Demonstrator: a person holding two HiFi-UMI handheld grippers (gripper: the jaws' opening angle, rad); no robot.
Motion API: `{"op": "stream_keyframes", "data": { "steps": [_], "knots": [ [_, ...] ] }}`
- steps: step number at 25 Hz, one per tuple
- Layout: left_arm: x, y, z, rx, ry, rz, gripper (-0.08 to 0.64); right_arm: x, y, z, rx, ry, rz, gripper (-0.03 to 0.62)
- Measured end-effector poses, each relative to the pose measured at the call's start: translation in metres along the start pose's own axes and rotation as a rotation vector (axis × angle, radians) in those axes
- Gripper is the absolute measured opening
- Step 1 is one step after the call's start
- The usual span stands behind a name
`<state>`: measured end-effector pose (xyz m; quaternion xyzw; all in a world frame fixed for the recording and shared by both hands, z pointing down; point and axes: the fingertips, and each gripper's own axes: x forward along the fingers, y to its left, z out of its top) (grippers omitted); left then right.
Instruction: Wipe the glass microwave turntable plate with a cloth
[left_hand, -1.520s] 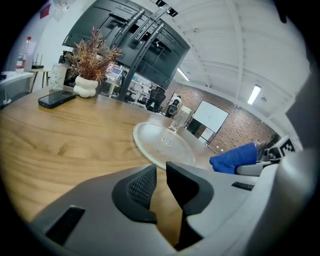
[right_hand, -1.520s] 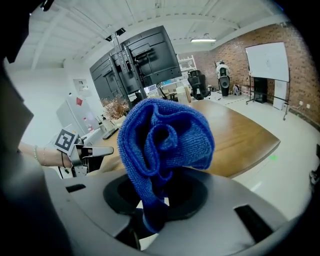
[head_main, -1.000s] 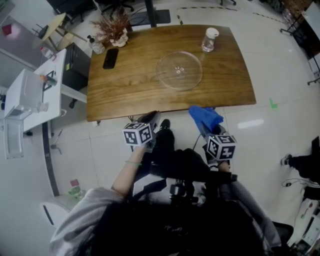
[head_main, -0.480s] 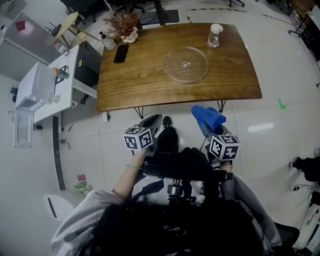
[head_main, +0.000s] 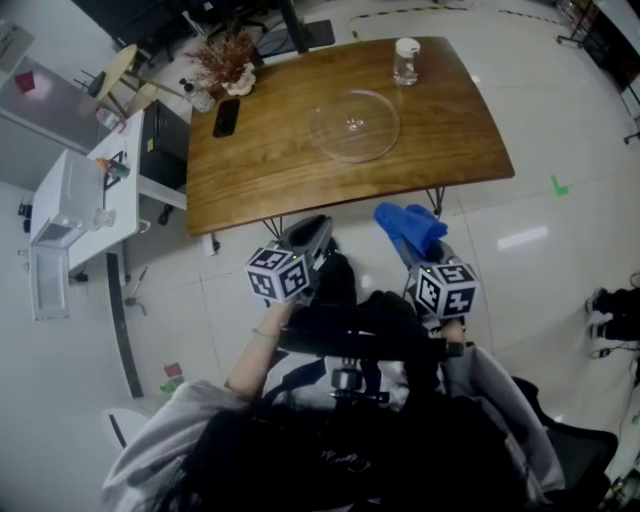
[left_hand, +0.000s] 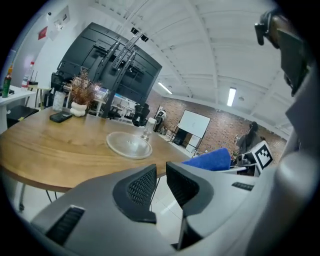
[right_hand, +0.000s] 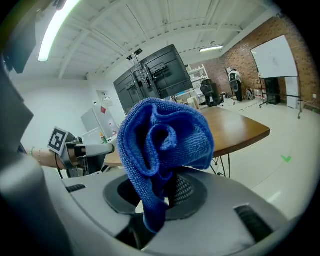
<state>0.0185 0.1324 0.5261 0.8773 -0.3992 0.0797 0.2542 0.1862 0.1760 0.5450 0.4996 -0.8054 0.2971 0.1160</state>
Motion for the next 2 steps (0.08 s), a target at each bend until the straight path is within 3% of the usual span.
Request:
{"op": "stream_keyframes", "data": {
  "steps": [2],
  "knots": [
    [0.0019, -0.0094, 0.0137, 0.02, -0.024, -0.023, 0.06, -0.0017, 0.002, 0.0018, -0.004, -0.005, 0.002, 0.098]
  ]
}}
